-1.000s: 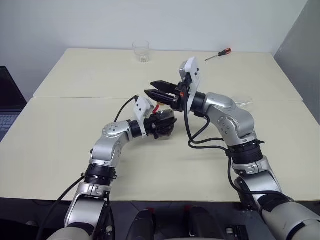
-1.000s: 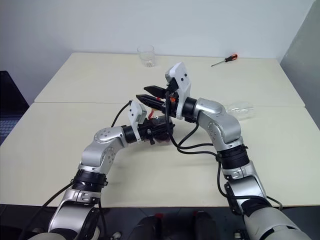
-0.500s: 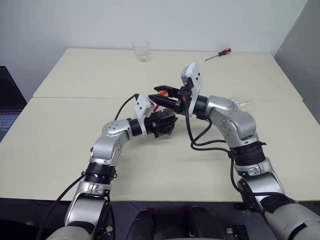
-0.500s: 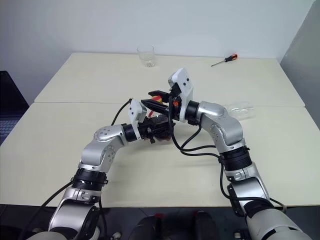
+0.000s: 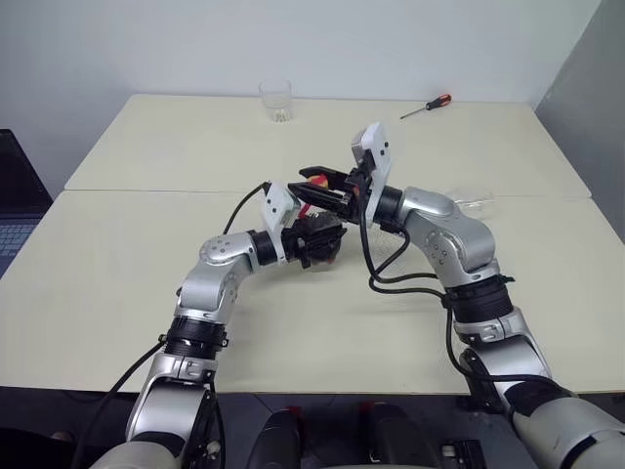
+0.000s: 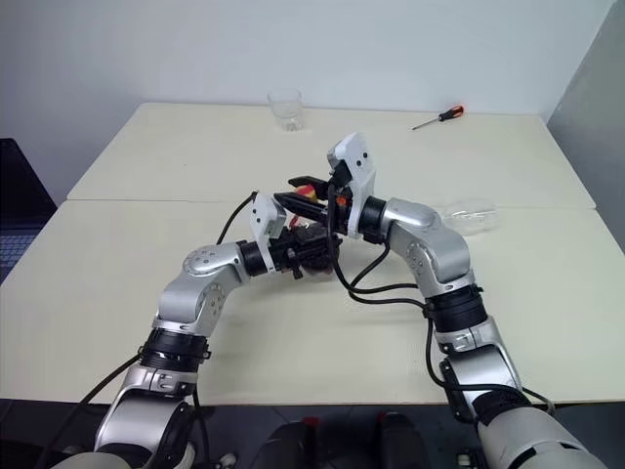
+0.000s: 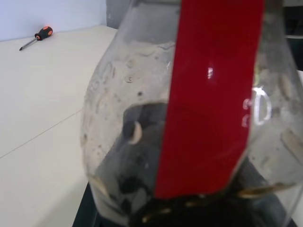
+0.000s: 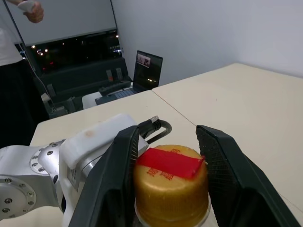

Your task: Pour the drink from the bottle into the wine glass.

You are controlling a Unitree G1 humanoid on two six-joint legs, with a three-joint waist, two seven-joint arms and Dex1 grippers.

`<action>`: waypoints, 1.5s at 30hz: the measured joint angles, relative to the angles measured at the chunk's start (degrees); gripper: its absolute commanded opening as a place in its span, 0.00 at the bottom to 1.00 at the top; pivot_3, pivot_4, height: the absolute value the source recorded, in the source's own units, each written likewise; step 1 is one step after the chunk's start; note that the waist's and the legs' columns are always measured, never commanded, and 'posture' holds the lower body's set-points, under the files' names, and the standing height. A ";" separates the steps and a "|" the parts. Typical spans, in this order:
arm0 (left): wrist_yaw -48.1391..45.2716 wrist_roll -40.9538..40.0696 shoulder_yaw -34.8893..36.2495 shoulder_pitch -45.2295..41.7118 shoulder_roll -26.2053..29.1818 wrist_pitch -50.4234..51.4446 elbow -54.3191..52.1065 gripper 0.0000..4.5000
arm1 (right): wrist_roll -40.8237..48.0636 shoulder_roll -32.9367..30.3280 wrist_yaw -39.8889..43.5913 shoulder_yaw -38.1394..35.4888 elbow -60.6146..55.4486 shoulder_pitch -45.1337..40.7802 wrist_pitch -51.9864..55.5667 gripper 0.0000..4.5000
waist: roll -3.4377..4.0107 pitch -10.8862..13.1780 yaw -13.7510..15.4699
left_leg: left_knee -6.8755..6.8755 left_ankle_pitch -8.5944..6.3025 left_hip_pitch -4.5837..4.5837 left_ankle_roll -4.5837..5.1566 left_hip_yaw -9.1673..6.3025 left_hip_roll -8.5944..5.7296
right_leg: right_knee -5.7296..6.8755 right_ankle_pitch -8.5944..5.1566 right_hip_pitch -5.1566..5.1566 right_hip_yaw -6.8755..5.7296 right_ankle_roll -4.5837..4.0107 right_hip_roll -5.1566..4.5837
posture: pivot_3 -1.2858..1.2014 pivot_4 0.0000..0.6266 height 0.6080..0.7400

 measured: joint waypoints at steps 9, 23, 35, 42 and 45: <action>0.00 0.00 0.00 -0.39 0.00 -0.03 0.00 0.37 | 0.44 0.85 -0.88 -1.06 0.05 -0.76 -0.01 0.45 | 0.00 0.00 0.00 | 0.00 0.00 0.00 0.00 0.00 0.00 | 0.00 0.00 0.00 0.01 0.00 0.00 | 0.52 0.24 1.00; -0.03 0.00 -0.03 -0.39 -0.01 -0.03 0.00 0.37 | 0.44 0.82 -0.88 -1.12 0.11 -1.04 -0.11 0.45 | 0.00 0.00 -0.01 | 0.00 0.00 0.00 0.00 0.00 0.00 | 0.01 0.00 0.00 0.01 0.00 0.00 | 0.52 0.24 1.00; -0.05 0.00 -0.05 -0.39 -0.02 -0.03 0.00 0.37 | 0.46 0.80 -0.88 -1.12 0.11 -1.12 -0.11 0.45 | 0.00 0.00 -0.02 | 0.00 0.00 0.00 0.00 0.01 0.00 | 0.01 0.00 0.00 0.01 0.00 0.00 | 0.52 0.24 1.00; -0.10 0.00 -0.05 -0.39 -0.03 -0.03 0.00 0.37 | 0.52 0.61 -0.86 -1.12 0.09 -1.63 0.23 0.45 | 0.00 0.00 -0.01 | 0.00 0.00 0.00 0.00 0.00 0.00 | 0.01 0.00 0.00 0.00 0.00 0.00 | 0.52 0.24 1.00; -0.12 0.00 -0.07 -0.39 -0.03 -0.03 0.00 0.37 | 0.60 0.51 -0.83 -1.13 0.08 -1.73 0.52 0.45 | 0.00 0.00 -0.01 | 0.00 0.00 0.00 0.00 0.00 0.00 | 0.01 0.00 0.00 0.00 0.00 0.00 | 0.52 0.24 1.00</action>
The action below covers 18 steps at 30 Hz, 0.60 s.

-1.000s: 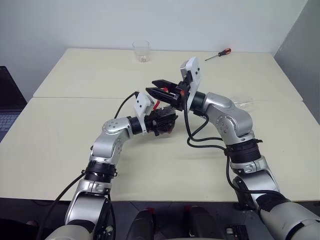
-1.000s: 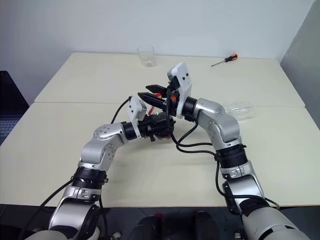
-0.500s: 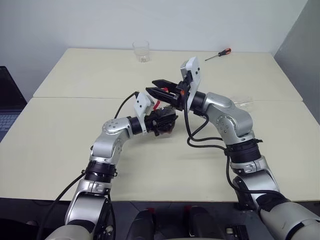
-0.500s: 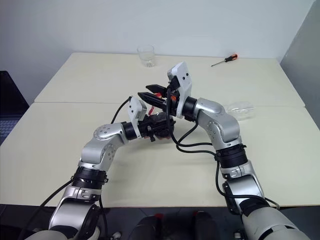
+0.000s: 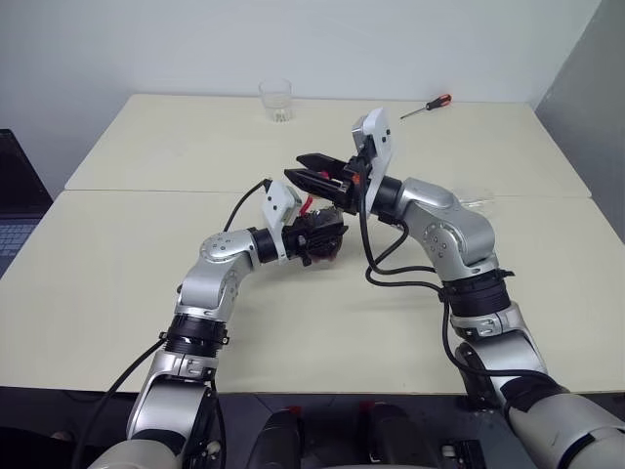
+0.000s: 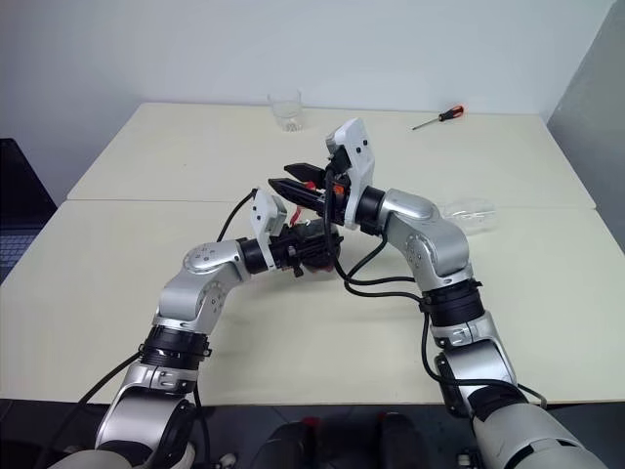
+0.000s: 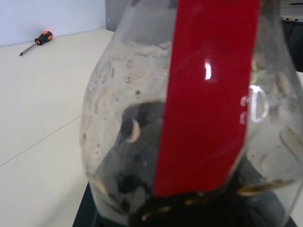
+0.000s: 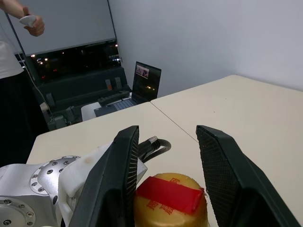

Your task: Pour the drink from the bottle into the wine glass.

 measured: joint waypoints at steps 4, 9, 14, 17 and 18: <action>-0.04 0.01 -0.03 0.00 -0.03 -0.01 0.03 0.37 | 0.27 -0.17 0.11 -0.02 -0.02 -0.08 0.48 0.45 | 0.00 0.00 0.00 | 0.00 0.00 0.00 0.00 0.00 0.00 | 0.00 0.00 0.00 0.00 0.00 0.00 | 0.52 0.24 1.00; -0.12 0.02 -0.08 0.00 -0.08 -0.19 0.11 0.37 | 0.44 -0.38 0.59 -0.01 -0.09 -0.08 0.61 0.37 | 0.00 0.00 0.00 | 0.00 0.00 0.00 0.00 0.00 0.00 | 0.00 0.00 0.00 0.00 0.00 0.00 | 0.52 0.24 1.00; -0.16 0.02 -0.15 -0.02 -0.12 -0.39 0.20 0.37 | 0.44 -0.52 1.39 0.04 -0.15 -0.08 0.73 0.29 | 0.00 0.00 0.00 | 0.00 0.00 0.00 0.00 0.00 0.00 | 0.00 0.00 0.00 0.00 0.00 0.00 | 0.52 0.24 1.00; -0.16 0.03 -0.21 -0.02 -0.12 -0.43 0.20 0.37 | 0.44 -0.58 1.55 0.03 -0.15 -0.07 0.73 0.29 | 0.00 0.00 0.00 | 0.00 0.00 0.00 0.00 0.00 0.00 | 0.00 0.00 0.00 0.00 0.00 0.00 | 0.52 0.24 1.00; -0.16 0.02 -0.22 -0.02 -0.12 -0.44 0.20 0.37 | 0.44 -0.60 1.60 0.03 -0.15 -0.07 0.73 0.29 | 0.00 0.00 0.00 | 0.00 0.00 0.00 0.00 0.00 0.00 | 0.00 0.00 0.00 0.00 0.00 0.00 | 0.52 0.24 1.00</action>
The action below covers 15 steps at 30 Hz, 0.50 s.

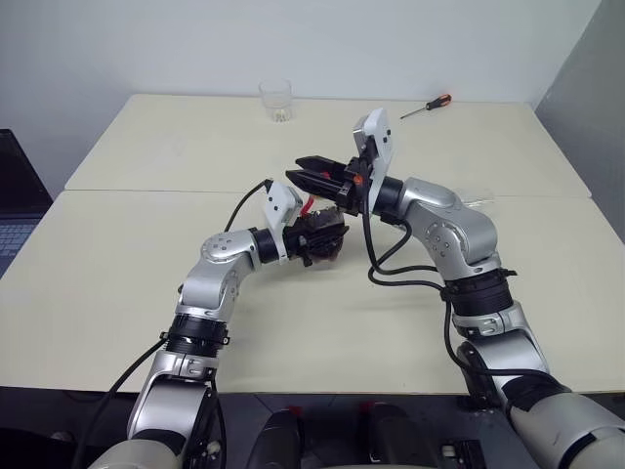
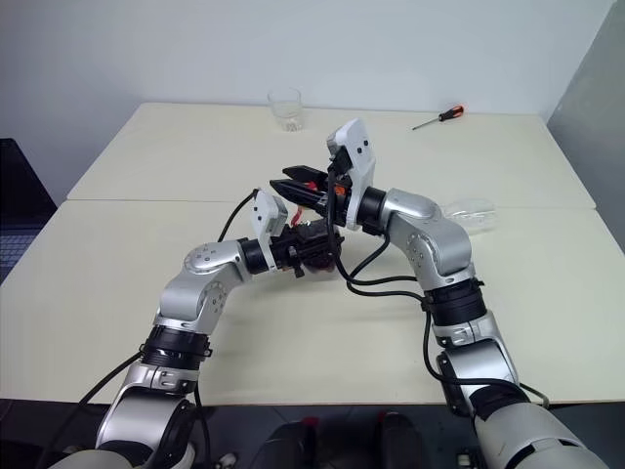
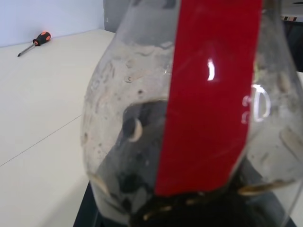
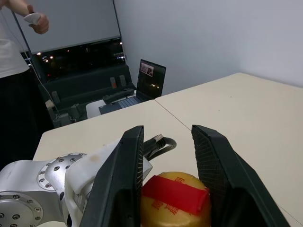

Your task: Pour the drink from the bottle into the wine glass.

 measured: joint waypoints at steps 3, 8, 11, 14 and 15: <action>0.01 -0.01 -0.10 0.01 0.00 0.04 -0.08 0.37 | -0.05 -0.16 0.37 0.00 0.00 0.00 -0.03 0.29 | 0.00 0.00 0.00 | 0.00 0.00 0.00 0.00 0.00 0.00 | 0.00 0.00 0.00 0.00 0.00 0.00 | 0.52 0.24 1.00; -0.48 -0.48 -0.24 2.43 1.11 0.93 -4.50 0.37 | 0.05 -0.72 5.13 0.28 0.10 -0.03 -1.04 0.29 | 0.00 0.00 -0.14 | -0.02 0.00 0.01 0.00 0.02 0.02 | -0.01 0.00 -0.01 0.02 0.00 0.01 | 0.52 0.24 1.00; -0.97 -1.44 -0.21 5.06 1.91 1.35 -8.19 0.37 | 0.22 -1.05 9.71 1.16 1.01 -0.67 -2.34 0.29 | 0.01 0.00 -0.28 | 0.00 0.00 0.01 0.00 0.01 0.03 | 0.00 0.00 -0.01 0.00 0.00 0.01 | 0.52 0.24 1.00; -0.94 -2.51 0.05 7.29 2.68 2.94 -12.77 0.37 | 0.79 -1.83 15.37 1.76 2.57 -1.99 -3.52 0.29 | 0.01 0.00 -0.29 | 0.01 -0.01 0.01 0.01 0.00 0.01 | 0.01 0.00 0.00 0.00 0.00 0.00 | 0.52 0.24 1.00; -0.92 -2.83 0.11 8.14 3.08 3.57 -14.63 0.37 | 1.19 -2.20 17.38 2.13 2.77 -2.29 -4.11 0.29 | 0.01 0.01 -0.30 | 0.01 -0.01 0.00 0.01 0.00 0.01 | 0.00 0.00 0.00 0.00 0.00 0.00 | 0.52 0.24 1.00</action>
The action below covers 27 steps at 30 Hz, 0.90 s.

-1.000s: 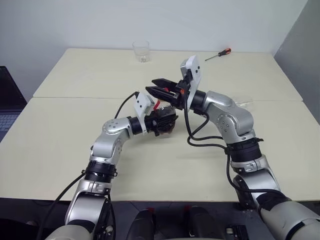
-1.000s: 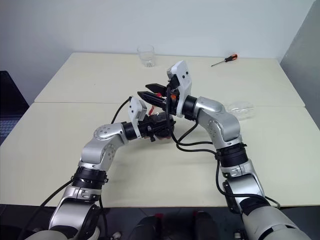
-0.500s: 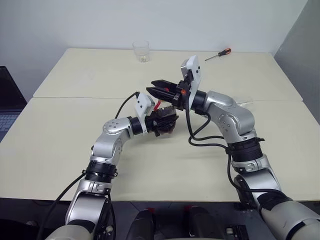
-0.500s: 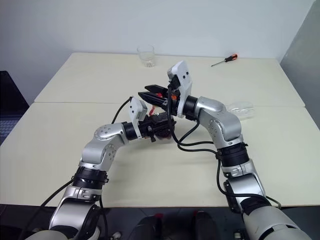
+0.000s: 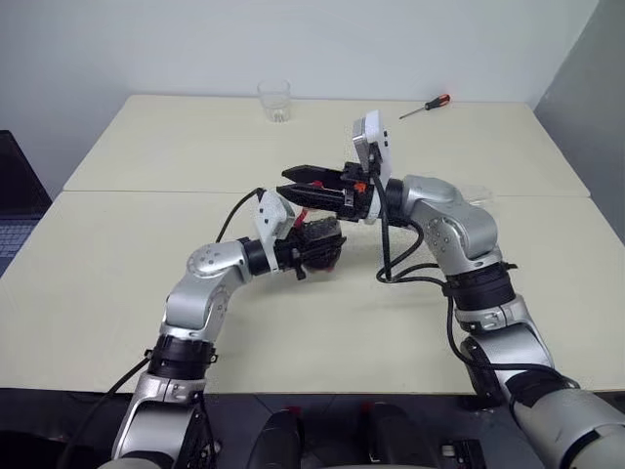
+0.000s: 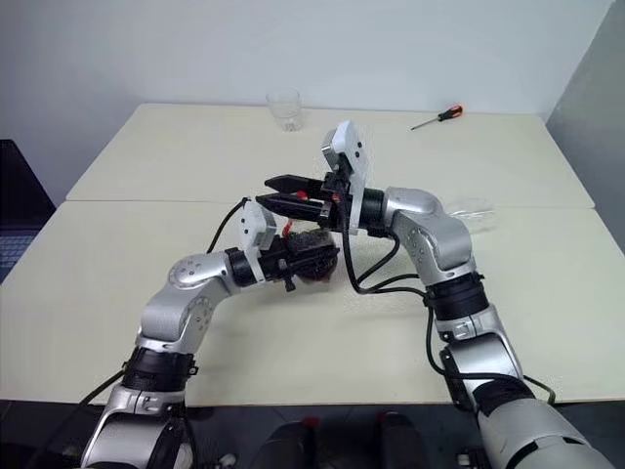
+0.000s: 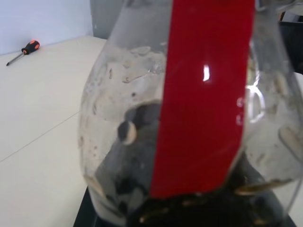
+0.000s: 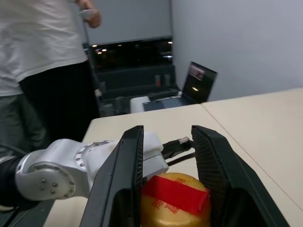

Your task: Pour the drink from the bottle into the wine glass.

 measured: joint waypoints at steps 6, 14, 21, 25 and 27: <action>1.07 -3.04 0.30 5.74 2.31 4.70 -10.20 0.37 | 0.66 -0.94 9.06 1.77 -0.54 -0.53 -2.16 0.29 | 0.02 0.01 0.00 | -0.02 0.00 0.01 0.00 -0.01 0.02 | -0.02 0.00 0.01 0.01 0.00 0.00 | 0.52 0.24 1.00; 1.44 -6.31 0.69 12.94 3.38 6.11 -19.31 0.37 | 2.53 -0.79 17.62 3.76 -1.59 -0.58 -3.91 0.29 | 0.02 0.01 0.28 | 0.00 0.00 0.02 0.00 -0.03 0.03 | -0.02 0.00 0.03 -0.01 0.00 -0.01 | 0.52 0.24 1.00; 1.59 -8.35 0.95 15.58 4.74 6.81 -23.31 0.37 | 2.88 -0.16 22.08 4.70 -1.78 -0.96 -6.97 0.29 | 0.03 0.02 0.39 | 0.01 0.00 0.03 0.00 -0.04 0.03 | -0.02 0.00 0.04 -0.02 0.00 -0.01 | 0.52 0.24 1.00; 1.65 -8.39 0.87 15.58 4.84 6.84 -23.33 0.37 | 2.86 -0.12 22.46 4.75 -1.21 -0.96 -8.05 0.29 | 0.03 0.02 0.39 | 0.01 0.00 0.04 0.00 -0.03 0.02 | -0.02 0.00 0.05 -0.02 0.00 -0.01 | 0.52 0.24 1.00; 1.71 -8.39 0.85 15.56 4.81 6.84 -23.31 0.37 | 2.75 -0.14 22.54 4.84 -1.01 -0.96 -8.84 0.29 | 0.03 0.02 0.40 | 0.01 0.00 0.04 0.00 -0.04 0.03 | -0.02 0.00 0.05 -0.02 0.00 -0.01 | 0.52 0.24 1.00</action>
